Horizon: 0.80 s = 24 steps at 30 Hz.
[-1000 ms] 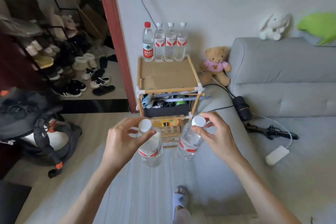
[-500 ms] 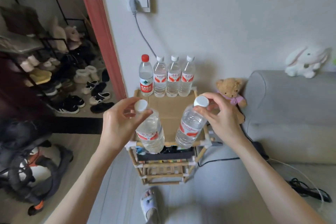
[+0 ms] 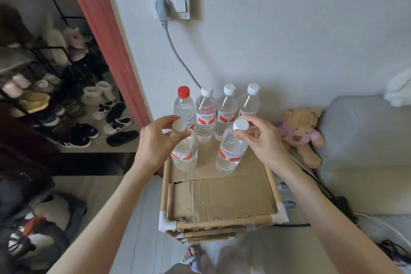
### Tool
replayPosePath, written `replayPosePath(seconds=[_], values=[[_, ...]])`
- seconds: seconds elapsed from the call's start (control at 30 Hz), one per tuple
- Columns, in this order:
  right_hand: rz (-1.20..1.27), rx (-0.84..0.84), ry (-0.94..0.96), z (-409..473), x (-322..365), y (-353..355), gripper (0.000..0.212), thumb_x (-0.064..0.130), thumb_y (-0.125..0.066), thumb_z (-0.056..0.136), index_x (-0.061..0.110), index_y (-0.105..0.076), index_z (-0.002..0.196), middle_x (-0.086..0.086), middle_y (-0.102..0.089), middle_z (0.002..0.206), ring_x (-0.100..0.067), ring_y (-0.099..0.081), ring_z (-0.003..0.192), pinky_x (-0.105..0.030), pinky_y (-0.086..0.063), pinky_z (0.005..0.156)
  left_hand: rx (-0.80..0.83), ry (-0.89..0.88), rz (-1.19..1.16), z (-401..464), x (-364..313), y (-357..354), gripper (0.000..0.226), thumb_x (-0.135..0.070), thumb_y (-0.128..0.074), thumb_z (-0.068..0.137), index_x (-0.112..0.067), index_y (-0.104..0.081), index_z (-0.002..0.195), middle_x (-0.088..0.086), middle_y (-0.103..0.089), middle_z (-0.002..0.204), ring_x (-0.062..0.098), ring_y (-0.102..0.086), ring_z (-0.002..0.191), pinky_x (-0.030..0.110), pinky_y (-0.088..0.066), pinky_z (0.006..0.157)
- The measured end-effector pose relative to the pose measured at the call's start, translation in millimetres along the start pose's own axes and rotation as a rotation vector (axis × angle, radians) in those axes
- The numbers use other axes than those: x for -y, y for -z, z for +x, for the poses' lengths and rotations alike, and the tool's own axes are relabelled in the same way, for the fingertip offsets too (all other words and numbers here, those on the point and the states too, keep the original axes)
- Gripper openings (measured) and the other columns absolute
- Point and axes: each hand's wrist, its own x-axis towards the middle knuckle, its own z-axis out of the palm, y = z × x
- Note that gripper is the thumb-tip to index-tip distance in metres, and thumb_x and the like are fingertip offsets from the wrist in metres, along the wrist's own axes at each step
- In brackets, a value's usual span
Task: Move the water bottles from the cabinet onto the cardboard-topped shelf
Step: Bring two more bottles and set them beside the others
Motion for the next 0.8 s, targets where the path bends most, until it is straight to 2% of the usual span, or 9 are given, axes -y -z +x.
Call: replayPosePath(seconds=[0.17, 0.33, 0.43, 0.53, 0.63, 0.73, 0.8], values=[[-0.023, 0.072, 0.01, 25.3, -7.1, -8.7, 0.03, 0.019, -0.071, 0.078, 0.012, -0.063, 0.106, 0.002, -0.059, 0.099, -0.024, -0.063, 0.087, -0.034, -0.049, 0.083, -0.025, 0.037, 0.05, 23.4, 4.3, -8.6, 0.039, -0.026, -0.078, 0.069, -0.014, -0.065, 0.103, -0.007, -0.064, 0.086, -0.006, -0.055, 0.075, -0.003, -0.037, 0.063], [-0.023, 0.141, 0.002, 41.2, -13.6, -16.0, 0.031, 0.022, -0.07, 0.078, 0.015, -0.062, 0.107, -0.001, -0.063, 0.108, -0.019, -0.063, 0.091, -0.042, -0.049, 0.087, -0.028, 0.057, 0.093, 33.3, 4.3, -19.0, 0.042, -0.028, -0.078, 0.069, -0.014, -0.064, 0.106, -0.008, -0.062, 0.087, -0.008, -0.052, 0.074, 0.002, -0.037, 0.064], [-0.009, 0.173, 0.01, 46.2, -15.2, -19.8, 0.031, 0.019, -0.07, 0.078, 0.013, -0.062, 0.107, -0.004, -0.062, 0.106, -0.024, -0.062, 0.093, -0.046, -0.049, 0.088, -0.043, 0.066, 0.109, 36.5, 4.5, -23.2, 0.041, -0.029, -0.078, 0.069, -0.014, -0.064, 0.105, -0.008, -0.062, 0.086, -0.007, -0.053, 0.074, 0.0, -0.037, 0.062], [0.011, 0.214, 0.023, 50.8, -14.3, -21.6, 0.027, 0.016, -0.069, 0.08, 0.013, -0.062, 0.106, -0.001, -0.059, 0.101, -0.022, -0.06, 0.091, -0.041, -0.049, 0.09, -0.059, 0.076, 0.11, 39.2, 4.2, -26.2, 0.04, -0.027, -0.078, 0.068, -0.014, -0.064, 0.103, -0.007, -0.064, 0.086, -0.002, -0.054, 0.075, 0.0, -0.038, 0.064], [0.008, 0.254, 0.038, 55.5, -12.1, -22.0, 0.027, 0.014, -0.067, 0.081, 0.012, -0.062, 0.107, 0.001, -0.058, 0.102, -0.018, -0.059, 0.091, -0.033, -0.048, 0.091, -0.093, 0.086, 0.1, 43.3, 3.2, -26.7, 0.039, -0.028, -0.079, 0.068, -0.014, -0.064, 0.102, -0.006, -0.065, 0.087, 0.004, -0.058, 0.079, 0.011, -0.042, 0.071], [0.015, 0.281, 0.044, 60.8, -11.2, -25.7, 0.029, 0.013, -0.066, 0.082, 0.01, -0.061, 0.11, -0.004, -0.058, 0.104, -0.022, -0.058, 0.094, -0.033, -0.048, 0.092, -0.115, 0.098, 0.097, 47.0, 3.1, -28.8, 0.039, -0.028, -0.079, 0.068, -0.015, -0.063, 0.101, -0.006, -0.064, 0.086, 0.007, -0.058, 0.081, 0.019, -0.044, 0.074], [0.019, 0.274, 0.046, 63.8, -10.8, -29.9, 0.031, 0.014, -0.066, 0.082, 0.009, -0.06, 0.112, -0.006, -0.058, 0.107, -0.024, -0.059, 0.095, -0.035, -0.048, 0.093, -0.105, 0.103, 0.104, 48.2, 4.8, -32.5, 0.04, -0.028, -0.079, 0.067, -0.015, -0.063, 0.102, -0.005, -0.064, 0.088, 0.008, -0.057, 0.082, 0.018, -0.042, 0.074]])
